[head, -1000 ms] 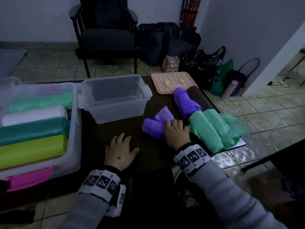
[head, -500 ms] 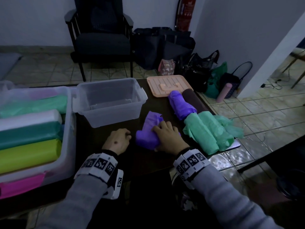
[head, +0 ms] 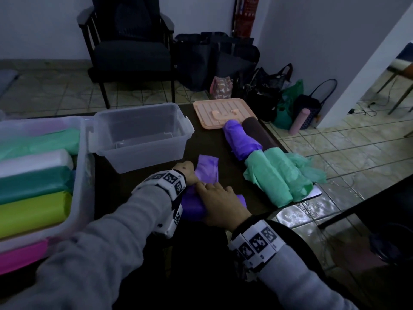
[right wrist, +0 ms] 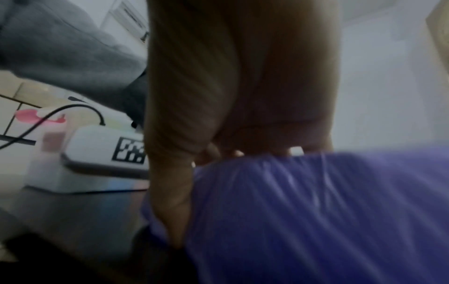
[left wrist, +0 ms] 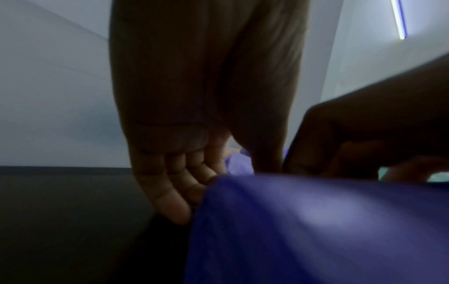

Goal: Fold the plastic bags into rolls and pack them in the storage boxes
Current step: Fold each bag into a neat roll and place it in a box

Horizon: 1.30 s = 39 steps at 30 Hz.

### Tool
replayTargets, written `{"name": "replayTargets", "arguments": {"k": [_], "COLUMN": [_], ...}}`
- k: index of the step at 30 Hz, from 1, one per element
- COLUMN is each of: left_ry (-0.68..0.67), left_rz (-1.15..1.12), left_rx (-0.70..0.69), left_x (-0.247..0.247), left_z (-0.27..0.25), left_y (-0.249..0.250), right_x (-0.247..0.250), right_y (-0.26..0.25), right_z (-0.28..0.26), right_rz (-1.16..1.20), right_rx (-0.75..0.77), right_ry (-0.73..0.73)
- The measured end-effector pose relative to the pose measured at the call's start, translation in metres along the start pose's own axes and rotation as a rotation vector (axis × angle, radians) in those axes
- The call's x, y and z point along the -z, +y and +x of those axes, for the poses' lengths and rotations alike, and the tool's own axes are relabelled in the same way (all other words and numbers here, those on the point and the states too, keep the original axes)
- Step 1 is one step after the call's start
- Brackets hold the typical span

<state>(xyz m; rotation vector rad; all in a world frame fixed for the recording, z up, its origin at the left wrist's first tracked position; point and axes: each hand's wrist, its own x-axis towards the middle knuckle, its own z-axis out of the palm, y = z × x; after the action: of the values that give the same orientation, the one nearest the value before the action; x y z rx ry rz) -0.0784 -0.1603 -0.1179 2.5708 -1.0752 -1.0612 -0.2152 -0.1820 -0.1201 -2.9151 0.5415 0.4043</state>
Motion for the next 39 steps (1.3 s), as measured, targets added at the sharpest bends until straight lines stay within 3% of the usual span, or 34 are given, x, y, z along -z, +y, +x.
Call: {"name": "replayTargets", "arguments": {"k": [3, 8, 11, 17, 19, 22, 27, 32, 36, 39], "left_ry": [-0.026, -0.106, -0.124, -0.053, -0.066, 0.014, 0.033, 0.277, 0.349, 0.386], "left_rz": [-0.018, -0.369, -0.414, -0.863, -0.940, -0.981, -0.922, -0.333, -0.164, -0.187], "left_rx": [-0.014, 0.051, 0.066, -0.078, -0.160, -0.201, -0.203, -0.230, -0.239, -0.249], "left_x": [-0.003, 0.005, 0.001, 0.013, 0.026, 0.042, 0.050, 0.064, 0.076, 0.081], "left_z": [-0.001, 0.007, 0.009, -0.004, -0.008, -0.010, -0.008, -0.001, 0.004, 0.002], "left_y": [0.005, 0.002, -0.002, 0.007, 0.015, 0.023, 0.034, 0.040, 0.042, 0.045], "right_x": [-0.007, -0.007, -0.009, -0.014, -0.015, -0.014, -0.016, -0.007, -0.001, -0.005], "right_y": [0.001, 0.004, 0.006, 0.014, 0.016, 0.021, 0.021, 0.026, 0.027, 0.021], "right_z": [-0.002, -0.003, -0.003, -0.006, -0.007, -0.004, -0.004, 0.000, 0.003, 0.004], "right_rz": [-0.006, -0.012, -0.052, -0.008, 0.002, -0.006, 0.101, 0.272, 0.137, 0.105], "right_rx": [-0.004, 0.047, 0.081, 0.165, 0.156, 0.130, 0.071, 0.027, 0.035, 0.036], "right_ry": [0.024, 0.043, 0.091, 0.117, 0.136, 0.198, 0.119, 0.008, -0.022, -0.045]}}
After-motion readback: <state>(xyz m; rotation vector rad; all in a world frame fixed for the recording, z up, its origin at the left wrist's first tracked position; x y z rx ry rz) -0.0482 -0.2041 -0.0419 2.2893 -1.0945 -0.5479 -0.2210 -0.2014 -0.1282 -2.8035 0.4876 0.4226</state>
